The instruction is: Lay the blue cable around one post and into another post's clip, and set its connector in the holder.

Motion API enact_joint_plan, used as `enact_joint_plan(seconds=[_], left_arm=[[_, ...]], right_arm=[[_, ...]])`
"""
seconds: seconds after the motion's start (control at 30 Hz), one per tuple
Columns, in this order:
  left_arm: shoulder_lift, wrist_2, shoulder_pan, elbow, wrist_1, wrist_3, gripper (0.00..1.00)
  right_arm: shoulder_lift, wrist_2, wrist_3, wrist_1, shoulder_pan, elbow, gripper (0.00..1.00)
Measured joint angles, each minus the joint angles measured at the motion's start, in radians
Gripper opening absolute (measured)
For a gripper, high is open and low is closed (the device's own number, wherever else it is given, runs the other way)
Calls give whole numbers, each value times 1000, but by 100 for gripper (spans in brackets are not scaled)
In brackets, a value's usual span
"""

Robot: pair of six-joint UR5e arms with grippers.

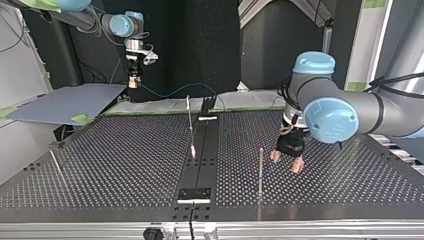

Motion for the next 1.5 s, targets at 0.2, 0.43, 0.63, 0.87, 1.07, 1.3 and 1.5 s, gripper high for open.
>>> enact_joint_plan(seconds=[0.2,0.43,0.63,0.87,1.07,1.3,1.5], left_arm=[[1,28,-12,0,-12,1,100],[23,0,-14,0,-29,5,100],[41,-28,-23,0,-36,13,100],[42,-12,-25,0,-29,14,100],[41,-39,-12,1,11,9,100],[30,-79,19,40,63,5,100],[-15,-62,21,83,58,2,100]], right_arm=[[0,0,0,1,0,0,0],[0,0,0,2,0,0,0],[0,0,0,3,0,0,0],[0,0,1,3,0,0,0],[0,0,2,0,1,0,0],[0,0,1,-3,1,0,0],[0,0,0,-6,1,0,0]])
